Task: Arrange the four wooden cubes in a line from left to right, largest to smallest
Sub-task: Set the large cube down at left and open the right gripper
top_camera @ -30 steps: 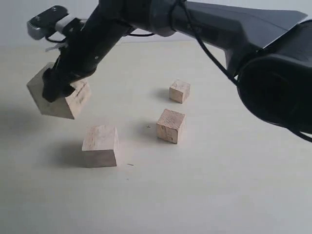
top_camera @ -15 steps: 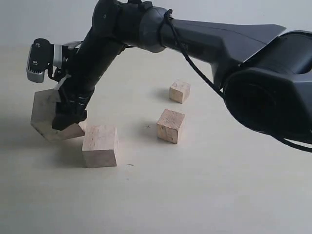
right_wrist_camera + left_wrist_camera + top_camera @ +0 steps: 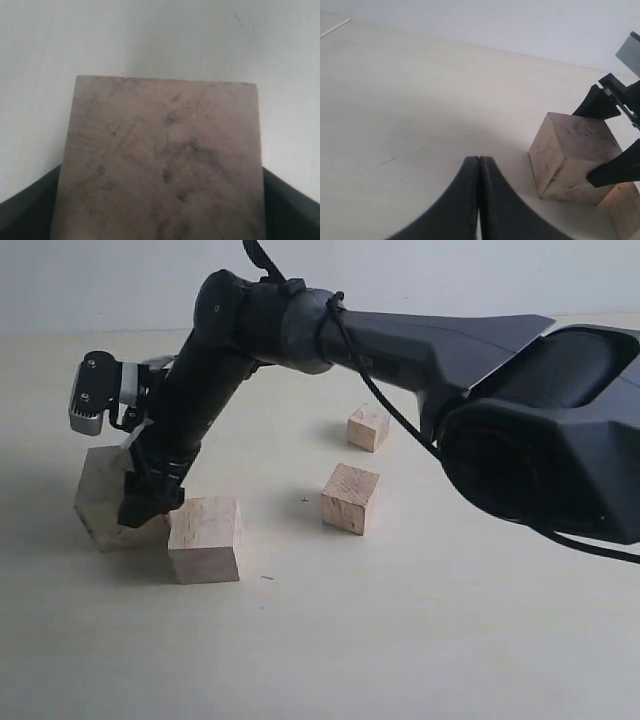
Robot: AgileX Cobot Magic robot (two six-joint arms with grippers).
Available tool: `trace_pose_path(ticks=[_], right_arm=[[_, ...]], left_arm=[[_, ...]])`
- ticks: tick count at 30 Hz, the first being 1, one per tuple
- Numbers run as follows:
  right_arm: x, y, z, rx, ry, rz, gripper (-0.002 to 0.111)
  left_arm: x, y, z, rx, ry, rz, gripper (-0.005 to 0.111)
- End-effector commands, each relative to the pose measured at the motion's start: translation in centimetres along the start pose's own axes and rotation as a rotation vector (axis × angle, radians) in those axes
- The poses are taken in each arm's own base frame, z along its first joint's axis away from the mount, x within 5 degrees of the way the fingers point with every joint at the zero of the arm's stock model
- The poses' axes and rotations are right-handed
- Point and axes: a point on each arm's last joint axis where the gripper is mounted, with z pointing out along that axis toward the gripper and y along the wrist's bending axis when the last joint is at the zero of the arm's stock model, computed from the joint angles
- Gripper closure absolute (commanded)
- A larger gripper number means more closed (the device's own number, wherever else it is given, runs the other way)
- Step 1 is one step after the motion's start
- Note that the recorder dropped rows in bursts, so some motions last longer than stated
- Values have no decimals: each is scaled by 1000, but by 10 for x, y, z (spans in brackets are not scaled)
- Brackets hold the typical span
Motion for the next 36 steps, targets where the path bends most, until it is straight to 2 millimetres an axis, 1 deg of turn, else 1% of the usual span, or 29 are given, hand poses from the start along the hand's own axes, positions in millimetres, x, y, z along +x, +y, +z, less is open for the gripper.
trace_pose_path(ticks=[1, 6, 9, 13, 17, 21, 30, 36], right_arm=[[-2, -5, -4, 48, -20, 31, 108], [4, -6, -4, 58, 46, 29, 107], [9, -7, -6, 53, 87, 18, 103], [19, -16, -14, 57, 91, 64, 97], [29, -23, -24, 46, 79, 103, 97], [31, -28, -32, 44, 44, 135, 97], [30, -27, -32, 34, 36, 73, 97], [30, -27, -31, 28, 31, 80, 97]], left_arm=[[-1, -1, 0, 11, -18, 0, 107], [-1, -1, 0, 11, -18, 0, 107], [-1, -1, 0, 11, -18, 0, 107], [-1, -1, 0, 11, -18, 0, 107], [-1, -1, 0, 11, -18, 0, 107], [-1, -1, 0, 11, -18, 0, 107], [-1, -1, 0, 11, -18, 0, 107], [-1, -1, 0, 11, -18, 0, 107]])
